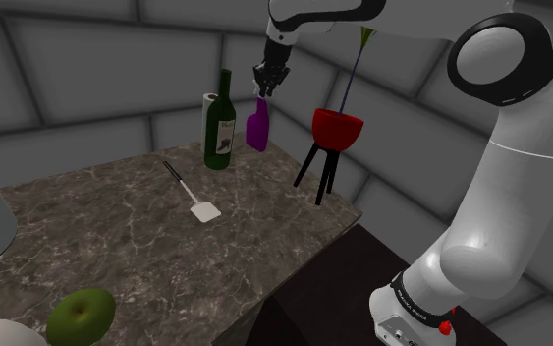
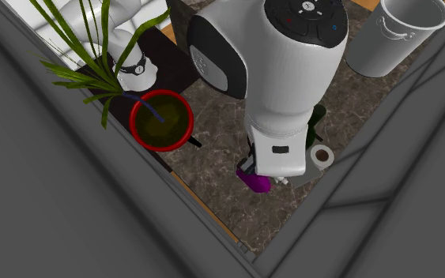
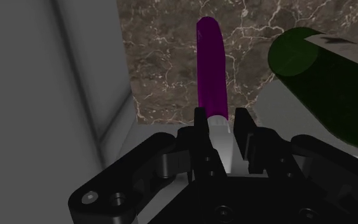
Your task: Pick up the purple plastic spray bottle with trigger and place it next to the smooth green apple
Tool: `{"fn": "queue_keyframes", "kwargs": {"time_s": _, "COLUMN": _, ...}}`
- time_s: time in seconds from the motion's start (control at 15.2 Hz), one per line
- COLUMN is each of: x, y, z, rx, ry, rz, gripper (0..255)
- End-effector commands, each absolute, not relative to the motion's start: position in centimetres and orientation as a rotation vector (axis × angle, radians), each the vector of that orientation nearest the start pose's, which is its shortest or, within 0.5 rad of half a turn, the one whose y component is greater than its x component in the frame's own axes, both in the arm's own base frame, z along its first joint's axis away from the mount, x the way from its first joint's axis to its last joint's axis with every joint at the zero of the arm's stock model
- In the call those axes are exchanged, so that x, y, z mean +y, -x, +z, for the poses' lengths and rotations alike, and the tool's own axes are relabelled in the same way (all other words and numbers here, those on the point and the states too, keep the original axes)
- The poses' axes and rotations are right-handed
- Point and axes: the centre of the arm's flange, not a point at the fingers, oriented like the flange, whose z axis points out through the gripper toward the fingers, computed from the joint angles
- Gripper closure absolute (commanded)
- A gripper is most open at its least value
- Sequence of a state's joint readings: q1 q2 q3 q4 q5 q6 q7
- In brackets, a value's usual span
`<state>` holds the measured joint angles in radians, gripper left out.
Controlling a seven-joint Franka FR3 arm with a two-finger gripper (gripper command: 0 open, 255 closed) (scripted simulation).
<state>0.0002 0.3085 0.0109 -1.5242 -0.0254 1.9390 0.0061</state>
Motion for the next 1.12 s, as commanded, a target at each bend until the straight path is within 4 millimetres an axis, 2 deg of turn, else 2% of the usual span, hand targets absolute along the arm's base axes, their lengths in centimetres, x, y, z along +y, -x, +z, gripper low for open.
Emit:
{"fn": "queue_keyframes", "kwargs": {"time_s": 0.0, "x": 0.5, "y": -66.5, "z": 50.3, "rx": -0.019, "ry": 3.157, "rz": -0.168, "gripper": 255}}
{"fn": "queue_keyframes", "kwargs": {"time_s": 1.06, "x": 0.5, "y": -66.5, "z": 58.7, "rx": -0.019, "ry": 3.157, "rz": -0.168, "gripper": 255}}
